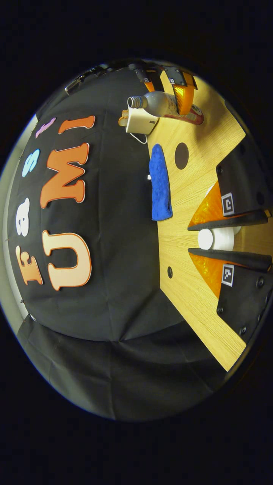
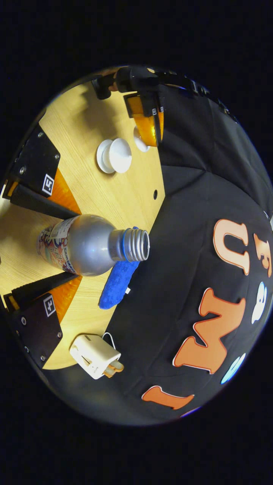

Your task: Open the teacup lid with one hand, grasp the water bottle and pour water into the teacup with the other hand; after pouring, place the water bottle on the coaster and then close the teacup lid.

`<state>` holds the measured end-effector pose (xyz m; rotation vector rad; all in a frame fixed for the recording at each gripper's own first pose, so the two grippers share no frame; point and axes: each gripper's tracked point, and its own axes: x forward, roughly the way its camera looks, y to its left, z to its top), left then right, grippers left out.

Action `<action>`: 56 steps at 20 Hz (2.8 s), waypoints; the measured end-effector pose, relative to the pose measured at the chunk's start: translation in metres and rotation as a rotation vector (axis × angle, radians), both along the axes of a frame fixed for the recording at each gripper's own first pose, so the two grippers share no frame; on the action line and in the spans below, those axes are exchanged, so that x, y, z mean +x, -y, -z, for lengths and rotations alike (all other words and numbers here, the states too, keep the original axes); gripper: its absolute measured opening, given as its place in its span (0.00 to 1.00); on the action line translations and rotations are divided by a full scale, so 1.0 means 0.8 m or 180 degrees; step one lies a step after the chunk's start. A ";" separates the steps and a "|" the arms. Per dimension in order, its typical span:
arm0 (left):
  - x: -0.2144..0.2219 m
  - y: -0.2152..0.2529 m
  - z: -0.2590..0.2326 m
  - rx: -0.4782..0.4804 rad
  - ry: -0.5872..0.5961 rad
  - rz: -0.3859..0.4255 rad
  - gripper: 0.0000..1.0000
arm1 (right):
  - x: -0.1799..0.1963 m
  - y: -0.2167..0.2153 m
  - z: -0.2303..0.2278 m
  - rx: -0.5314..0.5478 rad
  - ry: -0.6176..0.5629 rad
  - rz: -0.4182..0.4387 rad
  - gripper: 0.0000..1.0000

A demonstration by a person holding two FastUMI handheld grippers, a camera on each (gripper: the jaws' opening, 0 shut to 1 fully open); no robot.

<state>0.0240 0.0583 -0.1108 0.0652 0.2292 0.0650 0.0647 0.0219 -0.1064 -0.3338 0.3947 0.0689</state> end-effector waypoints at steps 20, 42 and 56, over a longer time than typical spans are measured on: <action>-0.039 -0.069 0.006 -0.0083 -0.0001 -0.0174 0.32 | 0.052 -0.048 -0.016 -0.1417 0.0050 -0.0425 0.79; -0.068 -0.127 0.031 -0.0082 -0.0030 -0.0386 0.32 | 0.084 -0.076 -0.022 -0.2880 0.0333 -0.0562 0.78; -0.073 -0.152 0.038 -0.0131 -0.0042 -0.0422 0.32 | 0.091 -0.091 -0.035 -0.3642 0.0568 -0.0688 0.78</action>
